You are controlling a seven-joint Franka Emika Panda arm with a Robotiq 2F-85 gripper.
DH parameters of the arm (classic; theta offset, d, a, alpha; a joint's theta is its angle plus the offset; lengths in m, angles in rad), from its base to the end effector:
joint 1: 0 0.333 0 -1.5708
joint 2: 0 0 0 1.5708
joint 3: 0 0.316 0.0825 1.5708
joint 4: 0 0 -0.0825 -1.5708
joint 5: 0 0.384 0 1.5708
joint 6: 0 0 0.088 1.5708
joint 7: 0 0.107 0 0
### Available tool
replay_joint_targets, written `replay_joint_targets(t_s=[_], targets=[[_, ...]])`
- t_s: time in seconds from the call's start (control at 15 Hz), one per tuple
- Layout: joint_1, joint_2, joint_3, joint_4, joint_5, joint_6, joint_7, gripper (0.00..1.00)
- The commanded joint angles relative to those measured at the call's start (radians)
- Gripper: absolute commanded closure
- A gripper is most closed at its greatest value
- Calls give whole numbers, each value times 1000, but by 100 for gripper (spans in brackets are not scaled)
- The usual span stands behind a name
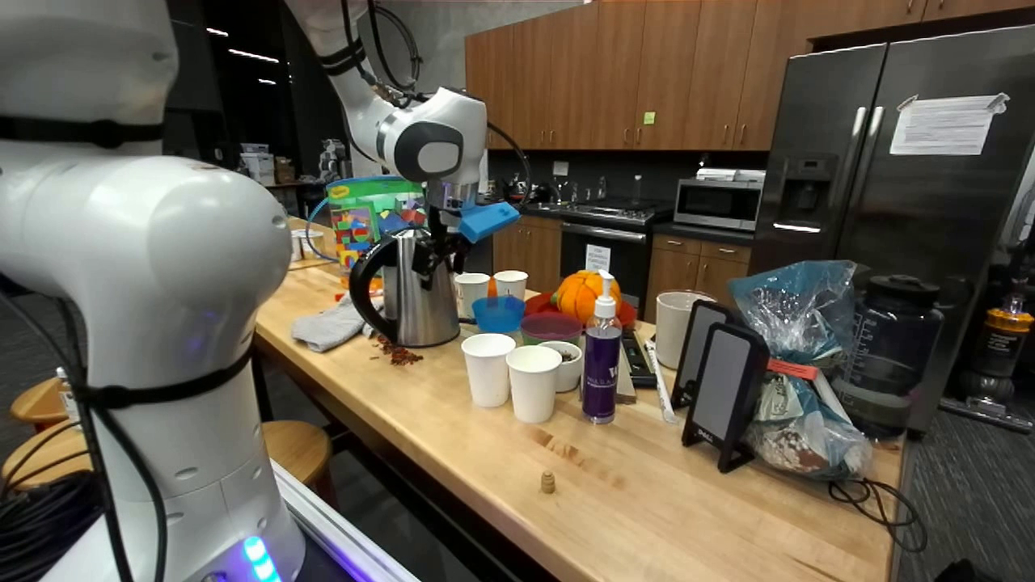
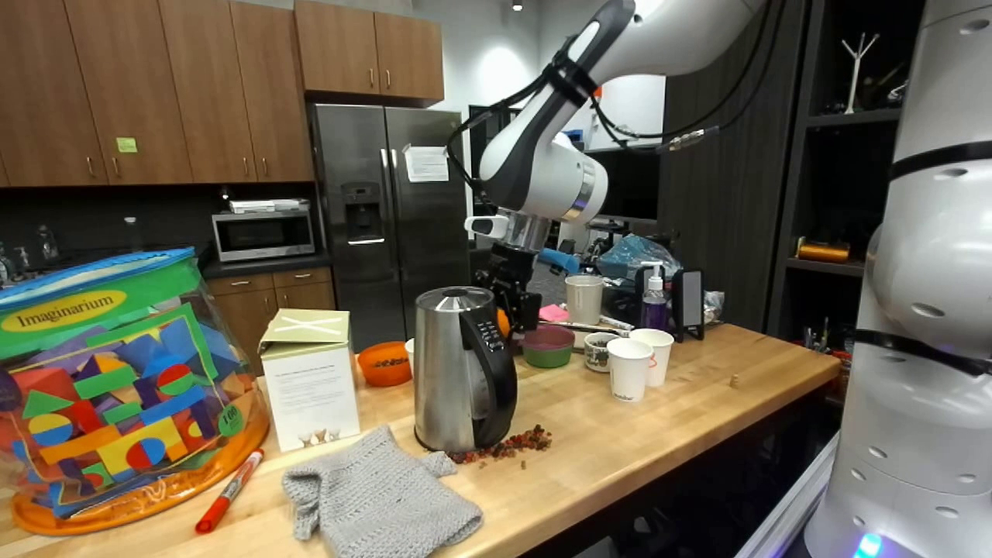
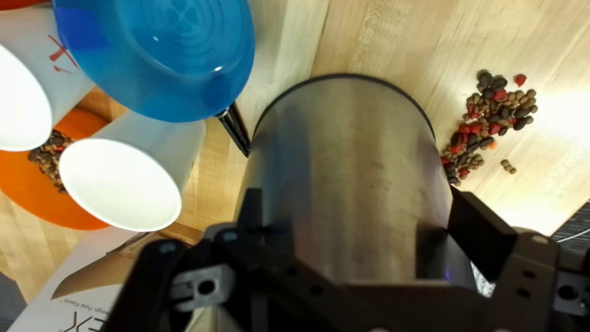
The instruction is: Move the orange bowl backwards then move the kettle to the left.
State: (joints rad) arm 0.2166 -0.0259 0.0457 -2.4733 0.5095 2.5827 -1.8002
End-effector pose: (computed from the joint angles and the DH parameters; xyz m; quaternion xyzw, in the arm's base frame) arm 0.4690 0.1169 0.3131 -0.6712 -0.7236 -0.1494 0.0602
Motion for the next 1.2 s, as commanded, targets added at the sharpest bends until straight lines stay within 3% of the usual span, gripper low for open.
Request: replay_joint_targets(t_s=[0.0, 1.13], targets=[[-22, 35, 39, 49, -42, -33, 15, 0], [-31, 125, 119, 180, -169, -91, 44, 0]])
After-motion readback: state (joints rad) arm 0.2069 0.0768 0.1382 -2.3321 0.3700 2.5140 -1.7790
